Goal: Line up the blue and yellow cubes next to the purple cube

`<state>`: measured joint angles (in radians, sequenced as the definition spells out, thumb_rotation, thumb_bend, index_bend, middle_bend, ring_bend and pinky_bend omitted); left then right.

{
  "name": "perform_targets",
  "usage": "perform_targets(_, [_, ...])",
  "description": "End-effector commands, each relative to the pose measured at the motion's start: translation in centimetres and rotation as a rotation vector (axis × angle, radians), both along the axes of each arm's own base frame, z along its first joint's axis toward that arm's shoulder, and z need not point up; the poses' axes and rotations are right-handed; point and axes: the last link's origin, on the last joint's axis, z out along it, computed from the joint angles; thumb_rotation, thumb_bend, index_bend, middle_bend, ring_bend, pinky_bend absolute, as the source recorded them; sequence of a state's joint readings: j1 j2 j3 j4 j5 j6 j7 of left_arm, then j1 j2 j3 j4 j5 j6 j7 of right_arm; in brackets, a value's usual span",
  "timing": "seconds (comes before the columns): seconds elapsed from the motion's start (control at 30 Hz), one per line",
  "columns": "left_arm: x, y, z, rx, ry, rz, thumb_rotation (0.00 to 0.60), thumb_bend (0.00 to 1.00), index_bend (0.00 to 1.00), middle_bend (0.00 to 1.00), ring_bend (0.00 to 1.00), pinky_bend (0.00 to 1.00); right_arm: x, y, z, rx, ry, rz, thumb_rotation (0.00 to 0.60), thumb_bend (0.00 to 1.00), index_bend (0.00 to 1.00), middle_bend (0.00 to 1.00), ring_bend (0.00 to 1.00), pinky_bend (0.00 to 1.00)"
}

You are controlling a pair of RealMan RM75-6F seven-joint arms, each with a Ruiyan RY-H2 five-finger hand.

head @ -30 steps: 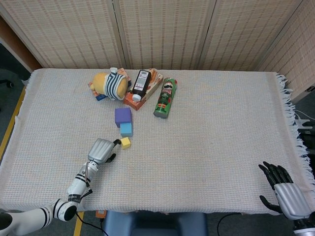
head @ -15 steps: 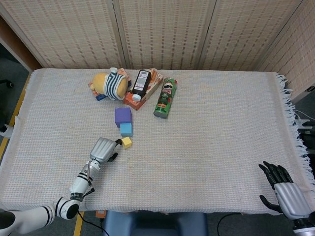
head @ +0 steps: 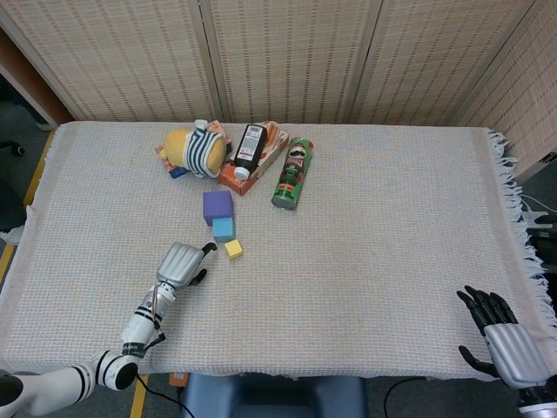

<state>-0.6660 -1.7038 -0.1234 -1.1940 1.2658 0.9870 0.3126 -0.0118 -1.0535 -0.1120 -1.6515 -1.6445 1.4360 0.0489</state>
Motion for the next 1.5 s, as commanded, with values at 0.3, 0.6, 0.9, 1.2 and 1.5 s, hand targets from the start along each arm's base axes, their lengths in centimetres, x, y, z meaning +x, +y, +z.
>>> perform_targets(0.3, [-0.4,-1.3,1.0,0.011,-0.001,-0.007,0.6,0.38,0.37,1.0,1.0,1.0,0.2,0.3,0.0,0.001,-0.001,0.01,0.6,0.04,0.0,0.0,0.0,0.0])
perform_targets(0.6, [0.6,-3.9,2.1,-0.014,-0.095,-0.038,0.6,0.38,0.38,1.0,1.0,1.0,0.2,0.2,-0.2,0.014,0.001,0.012,0.6,0.04,0.0,0.0,0.0,0.0])
perform_targets(0.9, [2.6,-4.8,0.1,-0.159,-0.128,-0.011,0.6,0.38,0.15,1.0,1.0,1.0,0.3,0.3,-0.3,0.017,0.002,0.014,0.6,0.04,0.0,0.0,0.0,0.0])
perform_targets(1.2, [3.5,-3.1,-1.5,-0.176,-0.072,0.012,0.6,0.38,0.07,1.0,1.0,1.0,0.1,0.2,0.1,0.004,-0.003,0.006,0.6,0.04,0.0,0.0,0.0,0.0])
perform_targets(1.5, [2.5,-3.3,-1.9,-0.175,-0.021,0.022,0.6,0.38,0.14,1.0,1.0,1.0,0.1,0.2,0.0,0.007,-0.004,0.006,0.6,0.04,0.0,0.0,0.0,0.0])
